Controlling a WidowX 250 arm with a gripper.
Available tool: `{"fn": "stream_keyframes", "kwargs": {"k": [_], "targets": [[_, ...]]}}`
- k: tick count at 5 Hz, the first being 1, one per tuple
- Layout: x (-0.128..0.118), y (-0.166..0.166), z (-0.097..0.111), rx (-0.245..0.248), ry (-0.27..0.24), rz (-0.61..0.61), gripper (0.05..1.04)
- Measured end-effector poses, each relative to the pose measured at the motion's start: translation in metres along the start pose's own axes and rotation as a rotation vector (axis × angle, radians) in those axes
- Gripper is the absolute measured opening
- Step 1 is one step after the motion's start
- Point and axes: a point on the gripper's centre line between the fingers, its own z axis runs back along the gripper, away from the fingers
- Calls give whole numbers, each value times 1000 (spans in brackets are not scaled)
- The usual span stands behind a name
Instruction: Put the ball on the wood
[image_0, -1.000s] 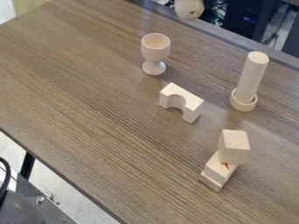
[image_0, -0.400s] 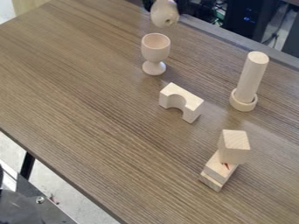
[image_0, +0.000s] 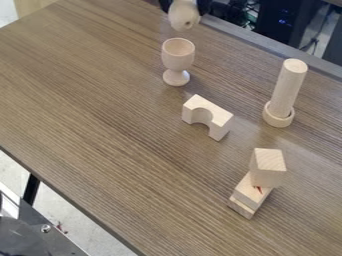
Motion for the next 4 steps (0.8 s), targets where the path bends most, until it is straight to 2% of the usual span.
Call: {"fn": "stream_keyframes", "kwargs": {"k": [4], "targets": [[-1, 14, -29, 35, 53, 11, 737]]}}
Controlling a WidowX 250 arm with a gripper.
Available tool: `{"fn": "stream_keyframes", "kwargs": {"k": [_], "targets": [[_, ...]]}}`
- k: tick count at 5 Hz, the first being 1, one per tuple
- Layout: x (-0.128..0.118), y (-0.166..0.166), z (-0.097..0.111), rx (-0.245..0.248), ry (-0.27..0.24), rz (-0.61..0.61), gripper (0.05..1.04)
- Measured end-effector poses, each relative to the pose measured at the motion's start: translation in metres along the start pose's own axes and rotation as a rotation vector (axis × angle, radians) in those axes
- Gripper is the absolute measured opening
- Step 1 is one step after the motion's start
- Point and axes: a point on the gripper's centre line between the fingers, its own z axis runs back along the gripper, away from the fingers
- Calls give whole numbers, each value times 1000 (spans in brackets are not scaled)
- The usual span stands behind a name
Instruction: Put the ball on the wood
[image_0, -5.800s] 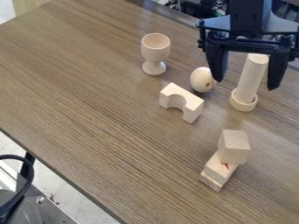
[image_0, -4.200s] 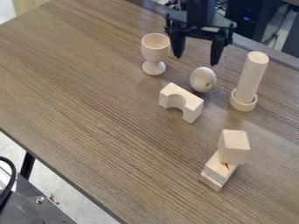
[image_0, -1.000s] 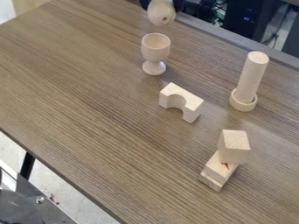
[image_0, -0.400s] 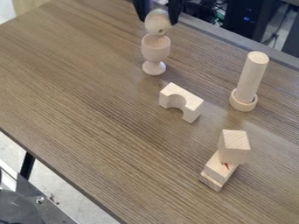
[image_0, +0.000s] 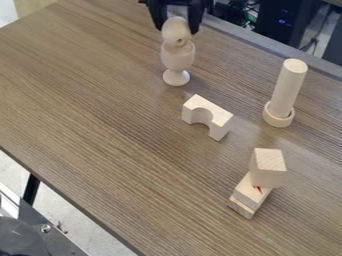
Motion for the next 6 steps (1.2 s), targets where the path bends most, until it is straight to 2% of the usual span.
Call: {"fn": "stream_keyframes", "kwargs": {"k": [2, 3, 4, 6], "targets": [[5, 1, -10, 8, 10, -5, 737], [10, 2, -10, 13, 0, -10, 806], [10, 3, -12, 28, 2, -2, 1007], [6, 1, -8, 68, 36, -25, 999]]}}
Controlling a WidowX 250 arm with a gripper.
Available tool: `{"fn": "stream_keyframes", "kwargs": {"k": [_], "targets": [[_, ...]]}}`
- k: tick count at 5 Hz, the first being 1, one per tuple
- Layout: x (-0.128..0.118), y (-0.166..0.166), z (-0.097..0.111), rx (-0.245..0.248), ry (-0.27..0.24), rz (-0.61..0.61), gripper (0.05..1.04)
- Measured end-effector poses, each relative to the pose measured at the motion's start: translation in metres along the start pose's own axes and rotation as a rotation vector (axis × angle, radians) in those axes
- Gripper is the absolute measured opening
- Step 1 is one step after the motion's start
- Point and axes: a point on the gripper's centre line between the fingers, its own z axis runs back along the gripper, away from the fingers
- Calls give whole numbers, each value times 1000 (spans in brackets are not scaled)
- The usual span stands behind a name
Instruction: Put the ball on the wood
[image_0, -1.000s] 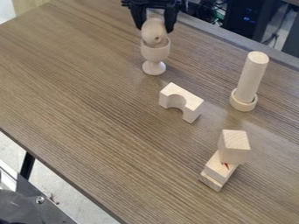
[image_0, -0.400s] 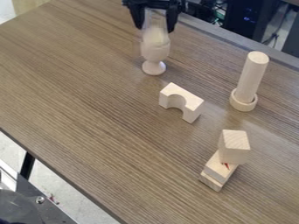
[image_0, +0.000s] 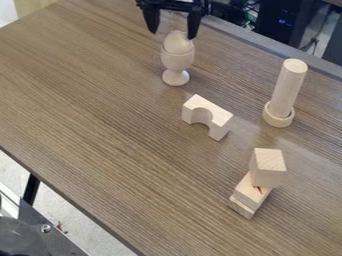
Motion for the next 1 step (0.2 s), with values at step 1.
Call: {"fn": "stream_keyframes", "kwargs": {"k": [1], "targets": [[0, -9, 21, -11, 9, -79, 999]]}}
